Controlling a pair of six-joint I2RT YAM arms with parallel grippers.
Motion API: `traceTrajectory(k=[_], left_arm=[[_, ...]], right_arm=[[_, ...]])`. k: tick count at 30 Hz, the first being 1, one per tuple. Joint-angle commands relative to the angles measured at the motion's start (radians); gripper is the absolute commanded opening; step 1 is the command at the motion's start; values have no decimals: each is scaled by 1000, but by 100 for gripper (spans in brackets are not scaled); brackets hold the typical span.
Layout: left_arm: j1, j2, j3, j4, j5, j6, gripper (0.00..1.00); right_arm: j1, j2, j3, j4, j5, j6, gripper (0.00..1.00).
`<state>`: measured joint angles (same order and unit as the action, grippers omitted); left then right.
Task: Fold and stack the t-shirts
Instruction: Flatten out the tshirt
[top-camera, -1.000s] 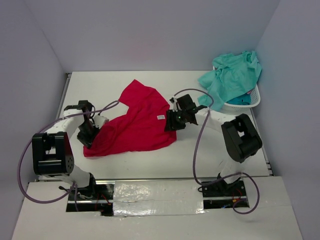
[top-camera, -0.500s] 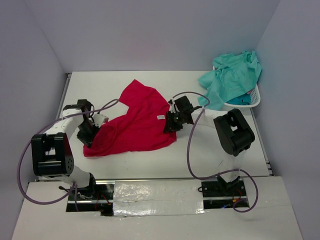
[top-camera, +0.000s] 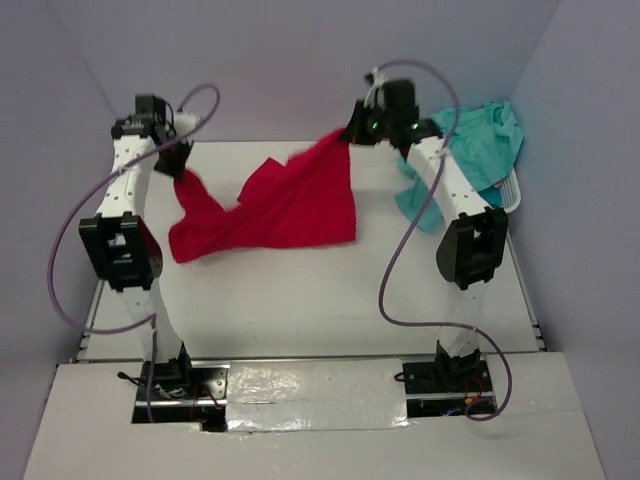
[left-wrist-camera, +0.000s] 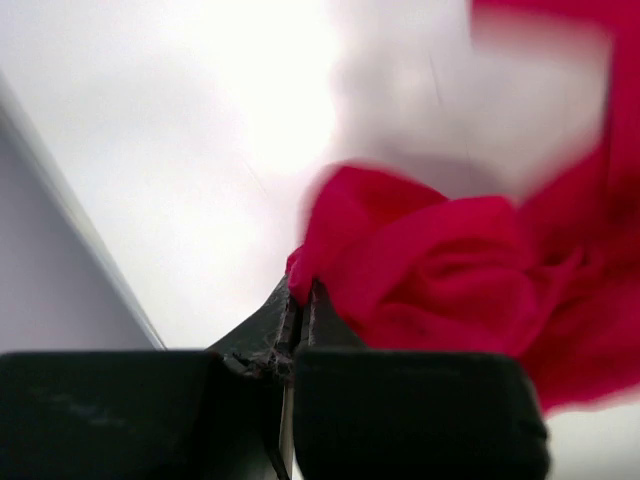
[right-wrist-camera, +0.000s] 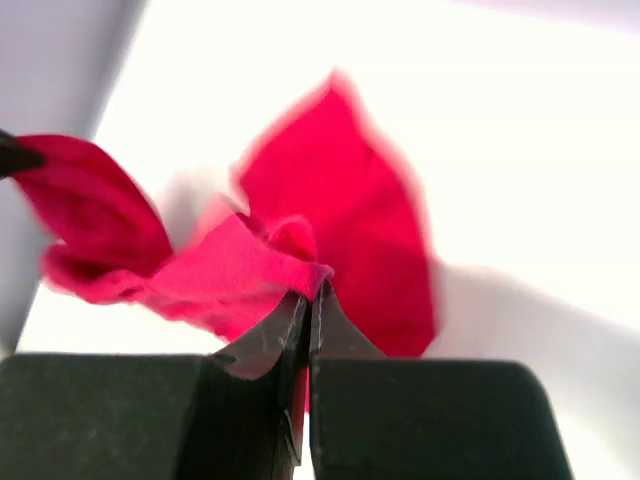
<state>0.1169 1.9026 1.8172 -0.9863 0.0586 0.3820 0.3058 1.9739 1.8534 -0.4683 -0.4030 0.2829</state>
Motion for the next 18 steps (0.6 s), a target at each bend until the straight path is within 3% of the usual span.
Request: traceTrajectory(k=[1, 2, 3, 5, 6, 8, 9, 12, 15, 18], left_arm=[[29, 233, 657, -66, 73, -118, 0], [30, 274, 804, -84, 61, -138, 0], [30, 276, 853, -46, 46, -140, 0], [33, 108, 661, 94, 15, -138, 0], [33, -51, 407, 265, 9, -123, 0], [33, -169, 225, 371, 29, -94, 0], [33, -228, 143, 376, 43, -85, 0], [35, -238, 128, 284, 78, -55, 0], [38, -238, 113, 195, 14, -37, 0], [67, -241, 155, 172, -9, -46, 0]], right_arm=[[-83, 12, 441, -160, 55, -73, 0], [-94, 5, 498, -173, 55, -74, 0], [-100, -19, 527, -171, 50, -79, 0], [-106, -143, 457, -109, 47, -100, 0], [-108, -197, 393, -74, 44, -103, 0], [-102, -350, 177, 46, 21, -106, 0], [-100, -400, 39, 78, 20, -116, 0], [-86, -552, -199, 166, 13, -142, 0], [-73, -667, -375, 184, -8, -160, 0], [-68, -763, -447, 188, -19, -152, 0]])
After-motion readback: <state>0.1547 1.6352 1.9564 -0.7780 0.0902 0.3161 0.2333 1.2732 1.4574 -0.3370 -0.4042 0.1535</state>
